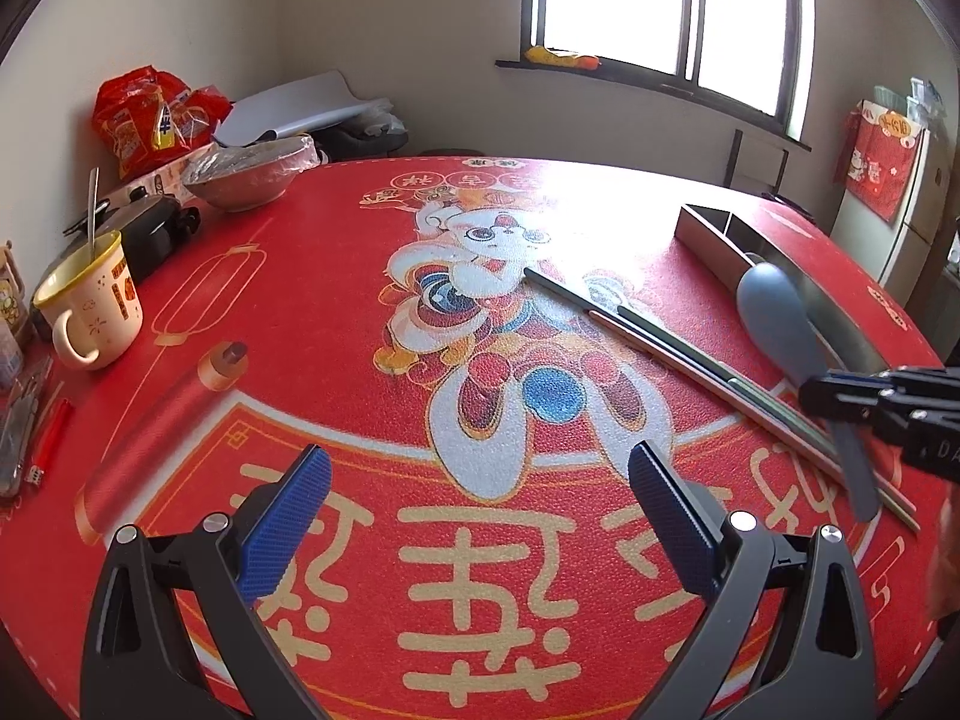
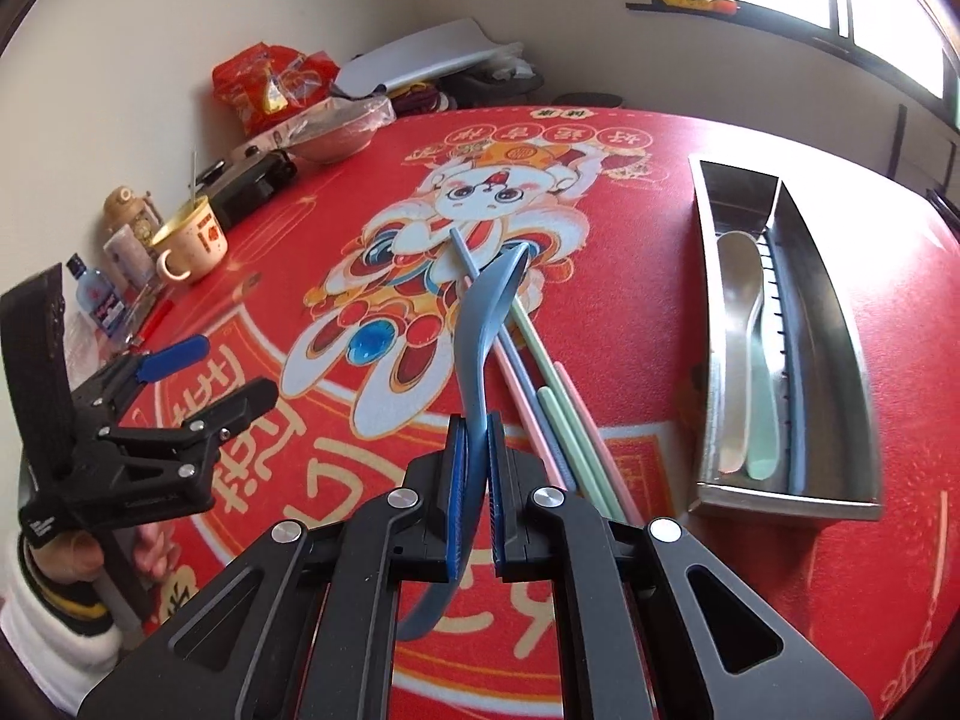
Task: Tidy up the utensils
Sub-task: 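Carry the light-blue spoon over the tray with the right tool while the left tool closes on a pink chopstick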
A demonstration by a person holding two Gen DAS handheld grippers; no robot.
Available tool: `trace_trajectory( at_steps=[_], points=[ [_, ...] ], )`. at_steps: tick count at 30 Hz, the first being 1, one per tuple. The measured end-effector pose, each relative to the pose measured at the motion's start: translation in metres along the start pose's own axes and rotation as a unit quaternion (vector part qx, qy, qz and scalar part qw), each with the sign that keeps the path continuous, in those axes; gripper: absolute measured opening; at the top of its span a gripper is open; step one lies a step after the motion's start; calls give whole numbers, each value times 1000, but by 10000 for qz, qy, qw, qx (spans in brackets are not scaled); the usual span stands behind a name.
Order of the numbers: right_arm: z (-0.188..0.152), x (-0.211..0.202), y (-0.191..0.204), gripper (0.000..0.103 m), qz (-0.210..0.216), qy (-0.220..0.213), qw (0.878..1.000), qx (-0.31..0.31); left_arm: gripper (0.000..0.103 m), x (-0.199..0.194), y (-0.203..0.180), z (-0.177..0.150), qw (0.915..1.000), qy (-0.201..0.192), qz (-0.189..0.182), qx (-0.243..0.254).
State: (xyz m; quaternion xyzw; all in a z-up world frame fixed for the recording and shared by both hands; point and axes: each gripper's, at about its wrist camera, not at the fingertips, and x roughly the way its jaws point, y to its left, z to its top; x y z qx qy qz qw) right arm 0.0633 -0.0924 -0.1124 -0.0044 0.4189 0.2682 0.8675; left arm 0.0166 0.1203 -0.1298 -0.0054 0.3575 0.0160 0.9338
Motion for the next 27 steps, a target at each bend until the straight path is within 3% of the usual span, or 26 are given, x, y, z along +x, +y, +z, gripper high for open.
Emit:
trace_trajectory(
  at_steps=[6,11,21,27],
  points=[
    [2,-29,-32,7,-32,-363,9991,212,97,9,-18,8,9983,330,362,310],
    [1,-46,-55,7,15,-570,9977,364,97,11,-49,21,9989,428,-68,178],
    [0,-78,-90,7,200,-982,9942,403,97,39,-134,30,9961,723,-10,500],
    [-1,-86,-106,7,335,-1127,9919,471,97,52,-159,22,9918,976,177,807]
  ],
)
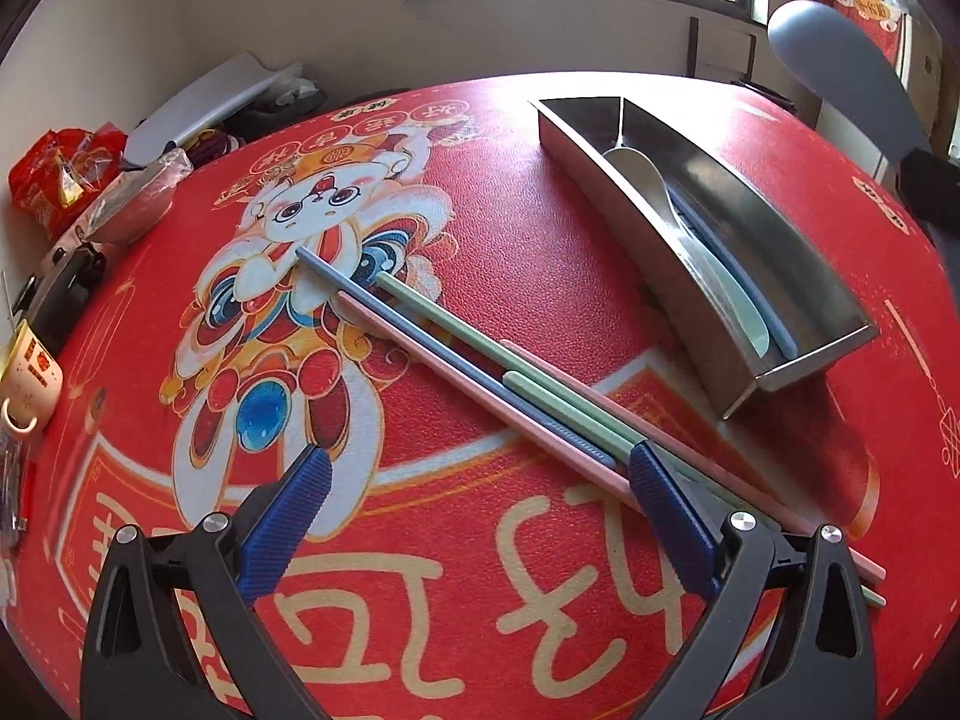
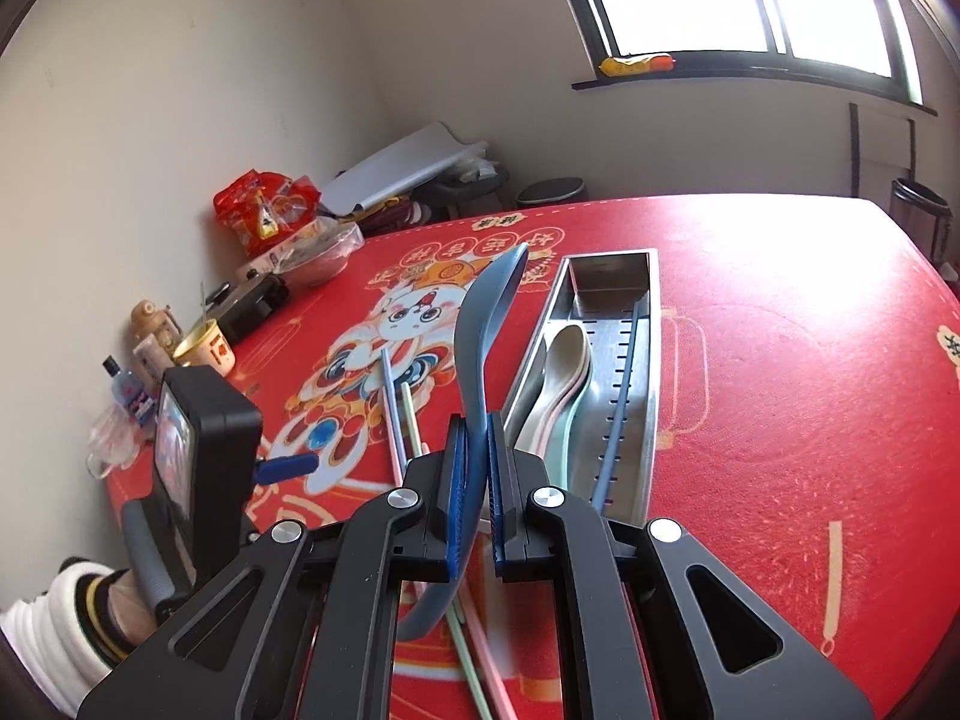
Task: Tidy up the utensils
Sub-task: 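Carry the light-blue spoon over the tray with the right tool while the left tool closes on a pink chopstick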
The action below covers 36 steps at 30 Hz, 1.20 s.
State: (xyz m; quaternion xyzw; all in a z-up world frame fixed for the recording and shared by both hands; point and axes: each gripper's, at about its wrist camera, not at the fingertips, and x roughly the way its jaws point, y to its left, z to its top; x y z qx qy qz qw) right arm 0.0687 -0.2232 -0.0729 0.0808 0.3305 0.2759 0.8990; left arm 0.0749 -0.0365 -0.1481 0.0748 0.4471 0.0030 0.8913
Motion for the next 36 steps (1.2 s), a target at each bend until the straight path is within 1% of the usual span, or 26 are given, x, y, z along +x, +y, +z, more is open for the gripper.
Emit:
trace_trajectory(
  at_steps=[6,9,11,16,20,24,26,27,28,29,30,31,33,36],
  points=[
    [1,-1,-8,7,104,-75,9999,113,97,2,-5,2,9998,98,160,91],
    [1,-1,-10,7,147,-97,9997,149,97,3,-9,-2,9989,266,246,291],
    [2,-1,-10,7,160,-102,9997,147,97,1,-8,-5,9988,229,237,361],
    [1,-1,-10,7,191,-100,9997,142,97,-2,0,-8,9978,365,333,434],
    [1,-1,-10,7,208,-104,9996,132,97,-5,19,-16,9974,439,351,454],
    [2,-1,-11,7,216,-106,9996,142,97,-5,49,-21,9976,529,305,312],
    [2,0,-11,7,229,-113,9996,144,97,-5,63,-22,9982,528,226,154],
    [3,0,-11,7,232,-116,9996,148,93,-6,69,-21,9986,491,182,28],
    [3,1,-12,7,237,-116,9995,157,83,-7,75,-19,9989,450,102,-109],
    [3,1,-12,7,238,-113,9995,169,76,-6,78,-17,9988,443,-12,-225],
    [3,2,-12,7,235,-112,9995,174,62,-5,80,-15,9983,453,-139,-324],
    [3,2,-13,7,234,-108,9995,181,51,-3,80,-13,9980,452,-229,-382],
    [2,2,-14,7,223,-100,9995,182,46,0,72,-12,9979,441,-339,-346],
    [2,1,-16,7,177,-92,9996,192,46,2,59,-11,9987,320,-351,-197]
  ],
)
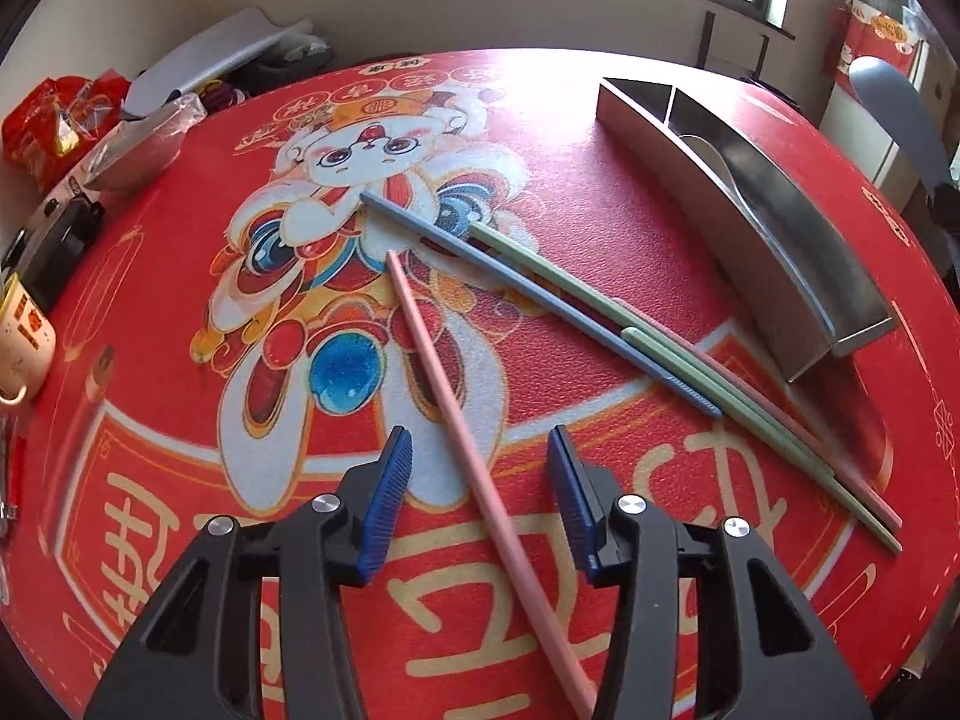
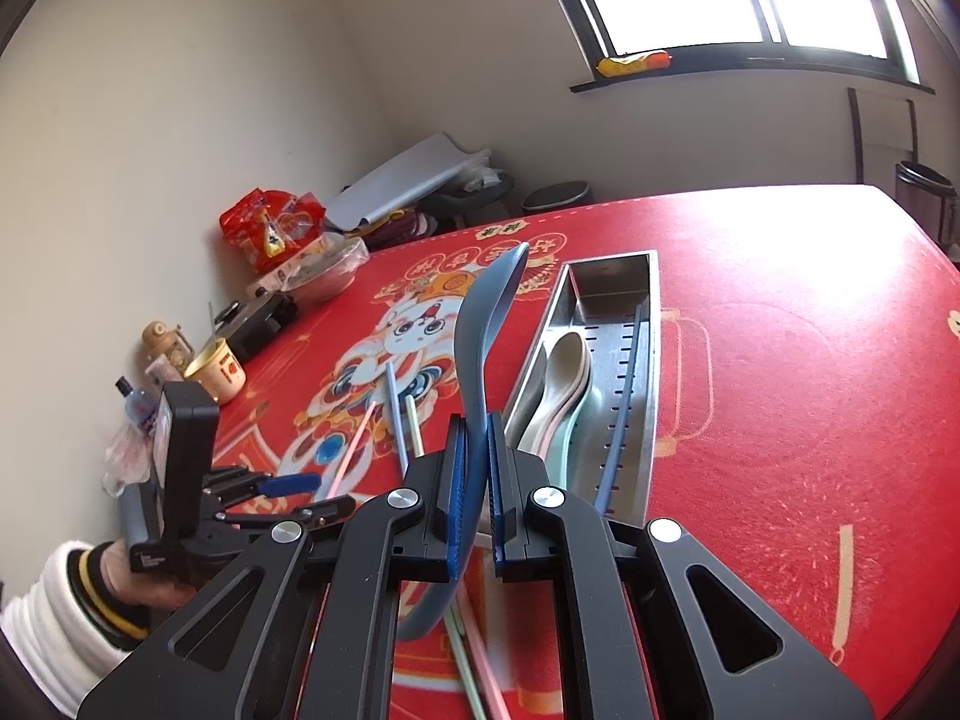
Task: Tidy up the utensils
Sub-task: 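Carry the light-blue spoon over the tray with the right tool while the left tool closes on a pink chopstick, then lower the light-blue spoon into the tray and open the right tool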
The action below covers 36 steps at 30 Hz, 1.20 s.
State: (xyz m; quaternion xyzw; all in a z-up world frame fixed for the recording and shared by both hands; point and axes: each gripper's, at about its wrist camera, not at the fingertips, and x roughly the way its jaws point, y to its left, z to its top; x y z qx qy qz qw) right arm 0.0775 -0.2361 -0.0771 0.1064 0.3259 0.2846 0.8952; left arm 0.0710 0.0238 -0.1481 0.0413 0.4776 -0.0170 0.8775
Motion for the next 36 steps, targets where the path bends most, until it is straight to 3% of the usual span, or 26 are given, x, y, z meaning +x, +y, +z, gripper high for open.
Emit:
trace_trajectory(
  at_steps=[3,6,7,14,23,36],
  points=[
    [0,0,-2,7,-47,8,10000,14,41,1,-2,0,10000,-66,-61,4],
    [0,0,-3,7,-75,12,10000,22,13,-1,1,-2,9999,-93,-41,36],
    [0,1,-4,7,-87,17,10000,28,11,-2,2,-3,9999,-85,30,65],
    [2,12,-5,7,-175,130,9997,59,17,-2,18,-5,9997,-187,0,-159],
    [9,36,0,7,-573,491,9971,-118,16,0,26,-12,9977,-581,-271,-208],
    [26,105,8,7,-1489,1411,9775,-482,16,1,43,-13,9927,-619,-852,-596]
  ],
)
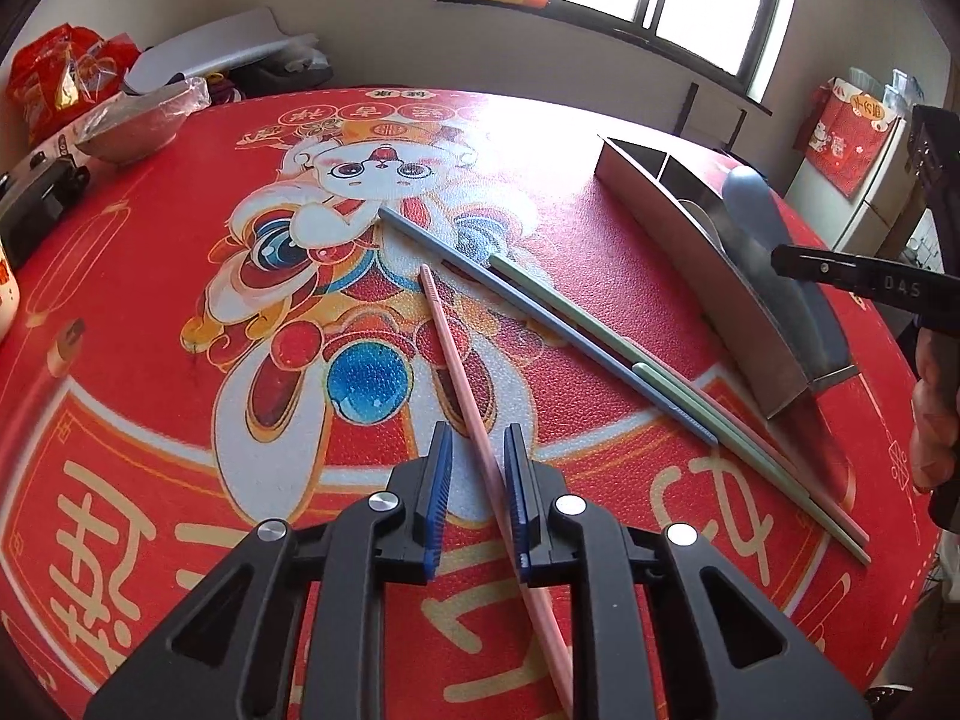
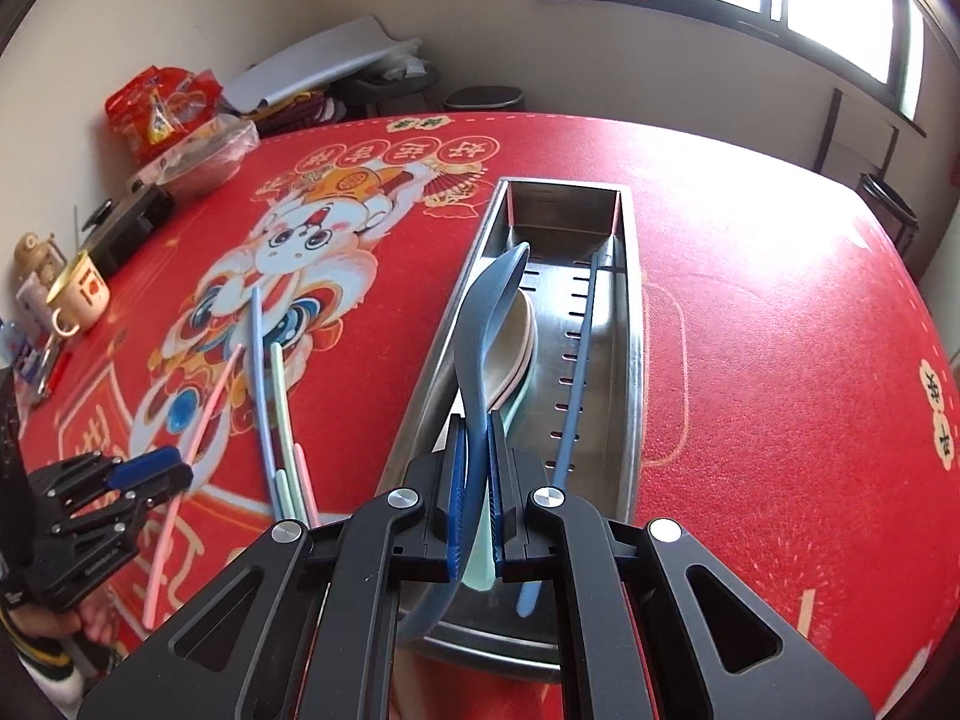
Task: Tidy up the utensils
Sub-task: 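Lower the light-blue spoon into the tray and open the right tool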
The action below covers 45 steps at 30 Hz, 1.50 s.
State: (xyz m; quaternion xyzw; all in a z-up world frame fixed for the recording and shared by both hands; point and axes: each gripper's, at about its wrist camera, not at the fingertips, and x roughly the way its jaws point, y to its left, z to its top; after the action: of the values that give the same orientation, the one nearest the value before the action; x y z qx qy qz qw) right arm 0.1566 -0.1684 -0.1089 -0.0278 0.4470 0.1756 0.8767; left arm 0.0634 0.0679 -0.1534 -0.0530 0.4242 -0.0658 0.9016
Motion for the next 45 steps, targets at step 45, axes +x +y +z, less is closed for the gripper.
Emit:
trace_trajectory(
  at_steps=[45],
  points=[
    [0,14,-12,8,140,370,9981,471,19,1,-5,-1,9999,4,112,107]
  ],
)
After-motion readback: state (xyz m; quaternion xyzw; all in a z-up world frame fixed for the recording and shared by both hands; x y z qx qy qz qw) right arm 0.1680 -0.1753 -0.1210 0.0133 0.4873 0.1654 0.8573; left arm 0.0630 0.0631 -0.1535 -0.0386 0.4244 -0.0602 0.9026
